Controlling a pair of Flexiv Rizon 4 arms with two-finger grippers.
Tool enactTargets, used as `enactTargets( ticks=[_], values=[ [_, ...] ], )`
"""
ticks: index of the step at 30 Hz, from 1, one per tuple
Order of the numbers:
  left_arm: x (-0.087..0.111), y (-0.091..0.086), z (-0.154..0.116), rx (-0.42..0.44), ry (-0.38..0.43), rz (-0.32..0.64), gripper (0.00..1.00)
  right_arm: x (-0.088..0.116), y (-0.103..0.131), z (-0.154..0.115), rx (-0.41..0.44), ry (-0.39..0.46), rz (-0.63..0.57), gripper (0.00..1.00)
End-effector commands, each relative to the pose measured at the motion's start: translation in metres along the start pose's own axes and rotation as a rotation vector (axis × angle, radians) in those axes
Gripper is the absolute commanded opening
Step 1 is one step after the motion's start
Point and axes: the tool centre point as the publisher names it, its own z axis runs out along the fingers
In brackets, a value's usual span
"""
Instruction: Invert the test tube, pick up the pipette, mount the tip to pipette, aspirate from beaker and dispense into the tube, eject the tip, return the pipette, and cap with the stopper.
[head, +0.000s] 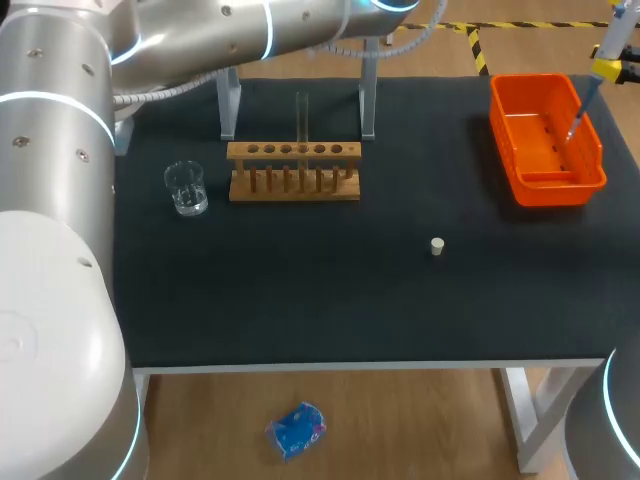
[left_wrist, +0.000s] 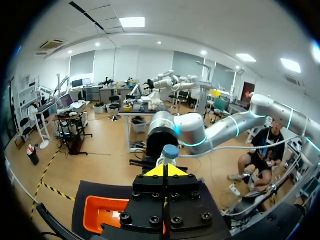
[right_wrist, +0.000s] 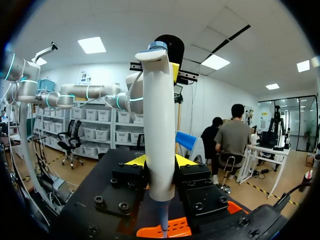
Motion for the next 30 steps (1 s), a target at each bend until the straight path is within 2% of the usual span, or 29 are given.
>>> enactTargets(
  ticks=[1,8,20,30],
  values=[
    [-0.004,0.003,0.002,0.008,0.003,0.0,0.0,-0.001,0.001,-0.001,-0.001,0.005,0.0,0.0],
    [-0.006,-0.001,0.001,0.003,0.001,0.01,0.0,-0.001,0.001,-0.001,-0.001,0.005,0.0,0.0],
    [-0.007,0.006,0.009,0.011,0.008,-0.008,0.0,-0.001,0.001,-0.001,-0.001,0.005,0.0,0.0],
    [-0.006,0.0,-0.008,0.003,-0.032,0.005,0.0,-0.001,0.001,-0.001,-0.001,0.005,0.0,0.0]
  ],
)
